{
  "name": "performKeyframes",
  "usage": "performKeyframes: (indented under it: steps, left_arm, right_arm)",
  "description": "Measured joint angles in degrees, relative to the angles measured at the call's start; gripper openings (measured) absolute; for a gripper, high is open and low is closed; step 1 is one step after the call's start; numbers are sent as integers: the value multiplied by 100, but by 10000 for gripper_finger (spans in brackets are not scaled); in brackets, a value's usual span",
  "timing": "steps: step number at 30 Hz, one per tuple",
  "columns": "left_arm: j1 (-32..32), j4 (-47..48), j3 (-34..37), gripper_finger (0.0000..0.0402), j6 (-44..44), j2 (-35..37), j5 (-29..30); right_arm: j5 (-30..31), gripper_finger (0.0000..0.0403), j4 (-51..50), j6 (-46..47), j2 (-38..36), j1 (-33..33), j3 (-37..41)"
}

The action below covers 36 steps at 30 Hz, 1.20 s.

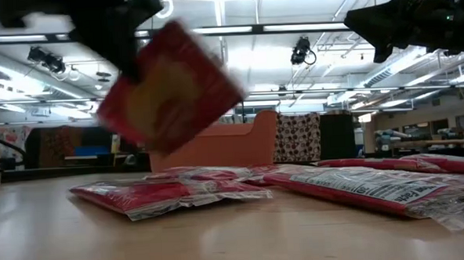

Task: Sort popcorn bags into baskets
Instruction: Put the red popcorn bag into the orange bin

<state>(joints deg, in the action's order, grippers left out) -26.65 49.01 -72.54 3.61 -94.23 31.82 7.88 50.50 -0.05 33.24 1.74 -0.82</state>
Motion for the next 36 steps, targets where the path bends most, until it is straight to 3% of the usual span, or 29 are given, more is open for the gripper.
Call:
performKeyframes:
  steps: [7, 15, 22, 31, 36]
  left_arm:
    - [1248, 46, -564, 7, 13, 30, 657]
    - [2734, 12, -568, 8, -859, -38, 690]
    - [3776, -370, -568, 8, -1618, -604, 341]
    - [4153, -559, -568, 11, -1853, -1307, 319]
    - [3990, -660, -568, 54, -1925, -1366, 130]
  right_arm:
    - [-2, 87, 2, 19, 136, 0, 2]
    - [-2, 87, 100, -1, 137, 0, 2]
    - [-2, 87, 73, 24, 137, 0, 2]
    - [-2, 87, 46, 245, 443, -11, 2]
    - [-2, 87, 143, 245, 517, -11, 4]
